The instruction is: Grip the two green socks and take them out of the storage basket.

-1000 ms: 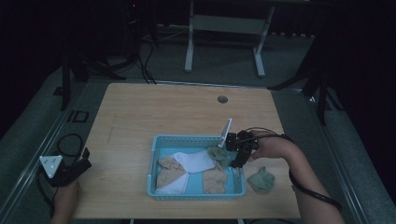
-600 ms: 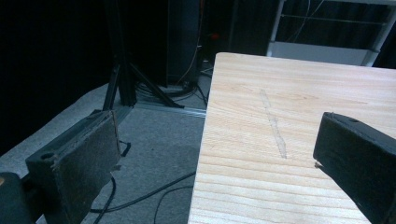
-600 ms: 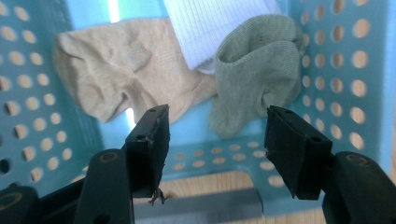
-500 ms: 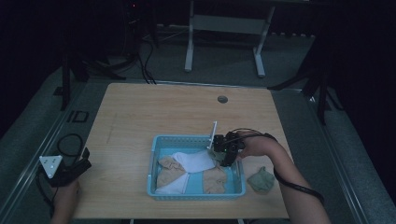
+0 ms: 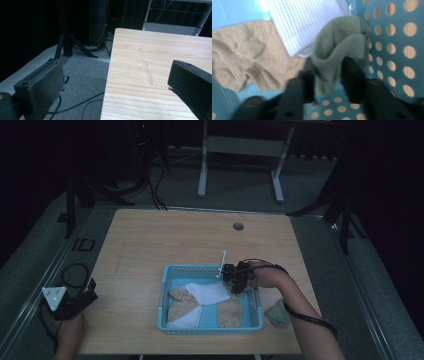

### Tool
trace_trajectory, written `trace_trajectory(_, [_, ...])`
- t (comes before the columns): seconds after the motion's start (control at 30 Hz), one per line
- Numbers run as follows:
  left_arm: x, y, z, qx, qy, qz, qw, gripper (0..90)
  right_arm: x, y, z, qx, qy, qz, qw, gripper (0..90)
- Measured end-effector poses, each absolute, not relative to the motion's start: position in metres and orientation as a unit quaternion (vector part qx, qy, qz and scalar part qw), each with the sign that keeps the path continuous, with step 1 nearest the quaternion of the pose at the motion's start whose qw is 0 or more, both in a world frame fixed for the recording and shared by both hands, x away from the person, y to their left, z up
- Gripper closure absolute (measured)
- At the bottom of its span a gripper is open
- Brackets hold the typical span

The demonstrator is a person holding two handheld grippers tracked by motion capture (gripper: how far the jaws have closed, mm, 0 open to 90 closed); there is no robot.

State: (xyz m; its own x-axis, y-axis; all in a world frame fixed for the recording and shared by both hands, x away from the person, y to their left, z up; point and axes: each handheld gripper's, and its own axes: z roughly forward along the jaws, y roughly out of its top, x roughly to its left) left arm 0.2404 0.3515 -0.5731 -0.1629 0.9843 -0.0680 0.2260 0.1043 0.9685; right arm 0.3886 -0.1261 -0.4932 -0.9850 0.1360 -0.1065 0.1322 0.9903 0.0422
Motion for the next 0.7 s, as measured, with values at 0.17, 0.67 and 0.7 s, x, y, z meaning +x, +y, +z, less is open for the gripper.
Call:
trace_trajectory(0.17, [0.240, 0.351, -0.573, 0.493, 0.614, 0.453, 0.418, 0.7, 0.385, -0.124, -0.485, 0.056, 0.997, 0.004, 0.056, 84.4])
trace_trajectory(0.67, [0.240, 0.351, -0.573, 0.493, 0.614, 0.454, 0.417, 0.7, 0.363, -0.131, -0.426, 0.035, 0.996, 0.035, 0.078, 85.3])
trace_trajectory(0.7, [0.240, 0.351, -0.573, 0.493, 0.614, 0.454, 0.417, 0.7, 0.363, -0.131, -0.426, 0.035, 0.996, 0.035, 0.078, 85.3])
